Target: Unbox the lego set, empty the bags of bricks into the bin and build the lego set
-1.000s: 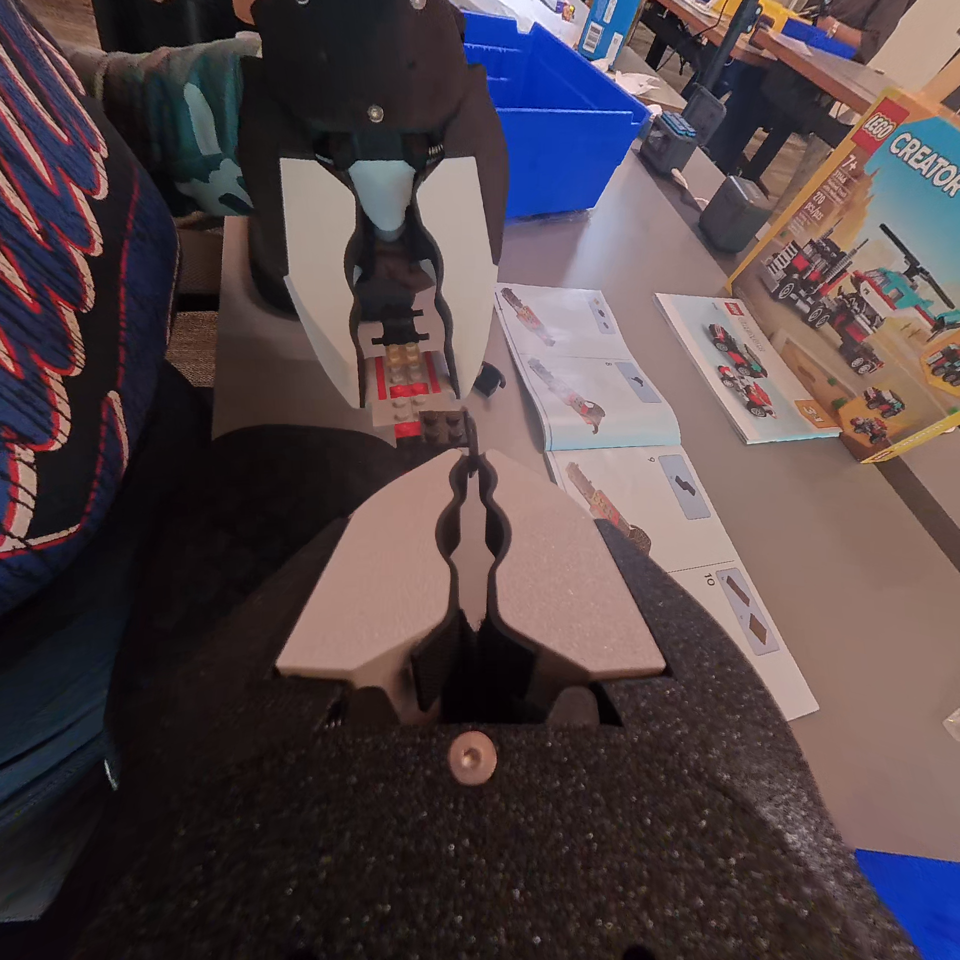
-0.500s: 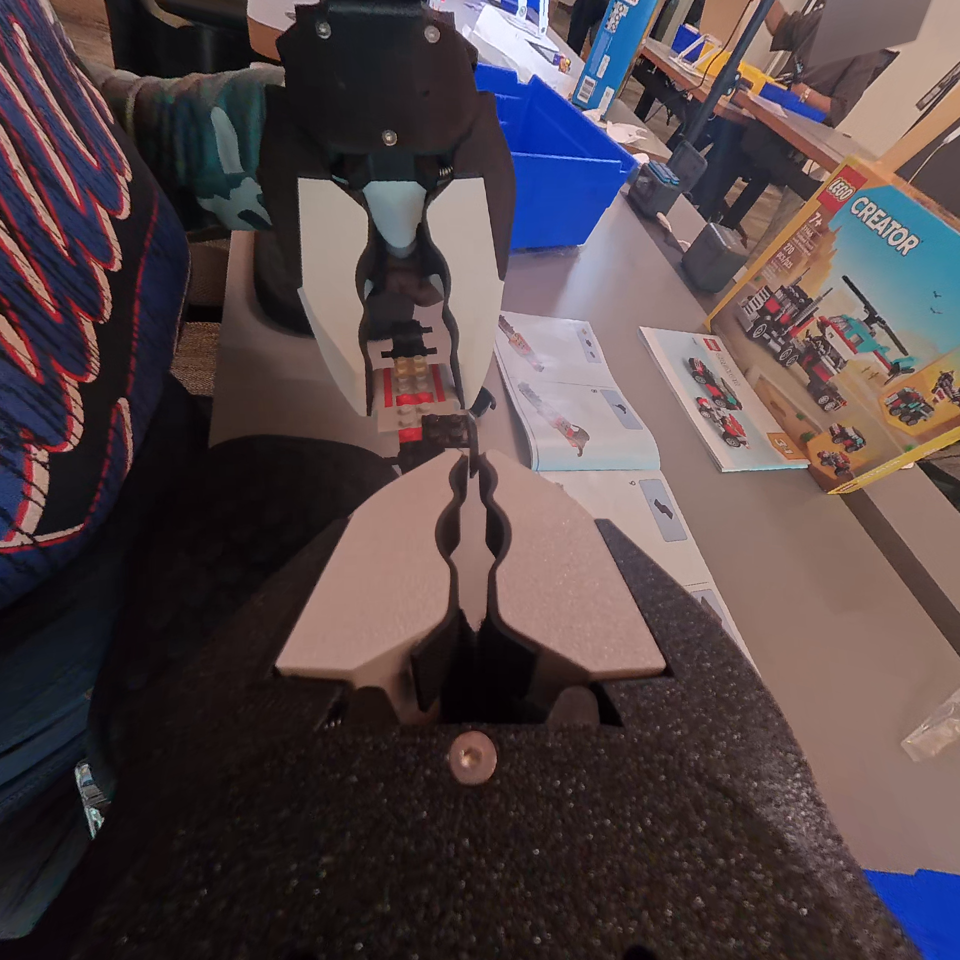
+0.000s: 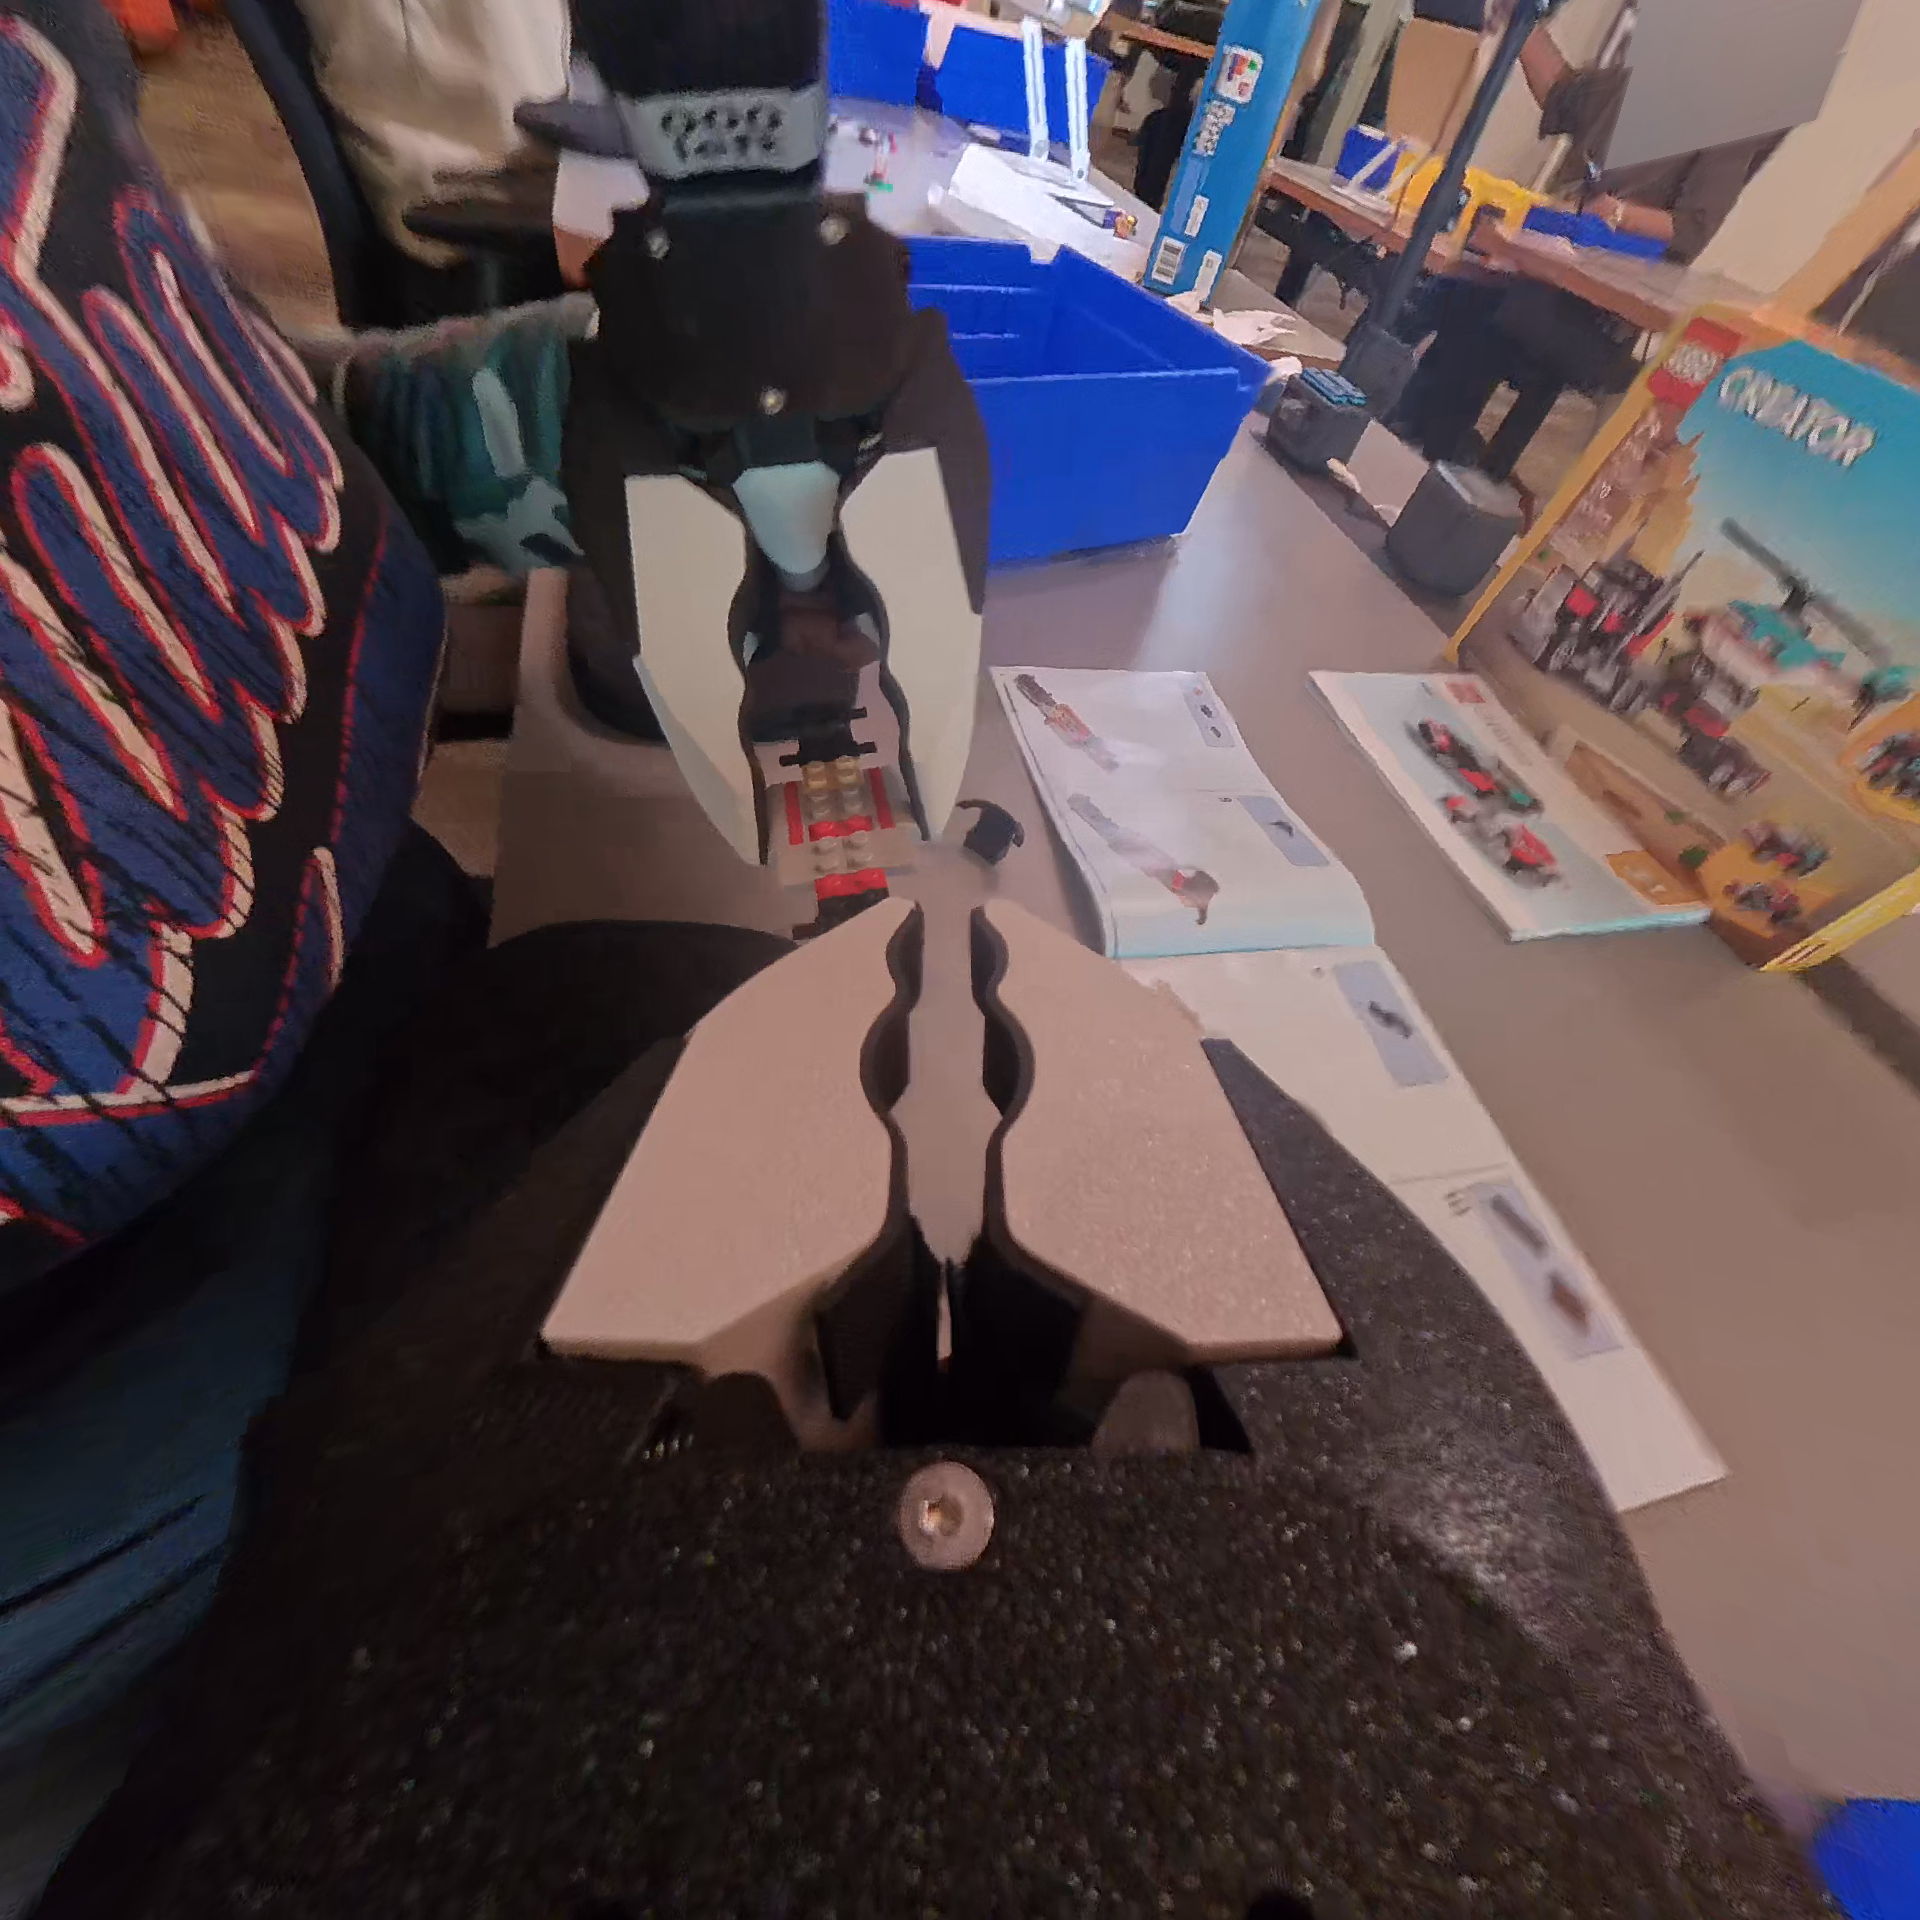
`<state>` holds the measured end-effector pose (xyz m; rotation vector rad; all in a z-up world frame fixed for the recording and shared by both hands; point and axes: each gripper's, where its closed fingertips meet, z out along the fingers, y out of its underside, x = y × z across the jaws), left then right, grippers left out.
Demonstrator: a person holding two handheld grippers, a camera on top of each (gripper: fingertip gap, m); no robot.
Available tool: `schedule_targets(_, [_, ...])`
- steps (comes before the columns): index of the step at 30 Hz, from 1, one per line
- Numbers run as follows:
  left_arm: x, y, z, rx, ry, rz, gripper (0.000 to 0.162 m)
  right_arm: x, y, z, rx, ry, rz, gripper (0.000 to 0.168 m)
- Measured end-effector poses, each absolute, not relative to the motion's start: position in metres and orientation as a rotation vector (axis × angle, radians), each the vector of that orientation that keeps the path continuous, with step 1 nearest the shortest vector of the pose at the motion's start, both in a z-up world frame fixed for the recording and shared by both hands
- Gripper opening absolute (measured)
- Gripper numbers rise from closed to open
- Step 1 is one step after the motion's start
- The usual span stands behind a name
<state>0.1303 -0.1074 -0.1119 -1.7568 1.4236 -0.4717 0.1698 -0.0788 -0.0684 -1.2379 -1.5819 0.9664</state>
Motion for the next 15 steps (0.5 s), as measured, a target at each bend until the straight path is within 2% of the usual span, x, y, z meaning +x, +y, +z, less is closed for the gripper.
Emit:
schedule_targets(4, [0.118, -0.109, -0.135, -1.847, 1.374, -0.498, 0.040, 0.182, -0.062, -0.092, -1.524, -1.447, 1.102, 0.021])
schedule_targets(10, [0.119, -0.106, -0.154, -1.905, 1.364, -0.513, 0.040, 0.198, -0.037, -0.158, -1.934, -1.295, 0.871, 0.031])
schedule_targets(12, [0.121, -0.104, -0.155, -1.901, 1.370, -0.514, 0.040, 0.196, -0.031, -0.168, -2.011, -1.217, 0.849, 0.040])
schedule_targets(15, [0.123, -0.101, -0.155, -1.899, 1.371, -0.525, 0.040, 0.190, -0.034, -0.176, -2.028, -1.273, 0.854, 0.044])
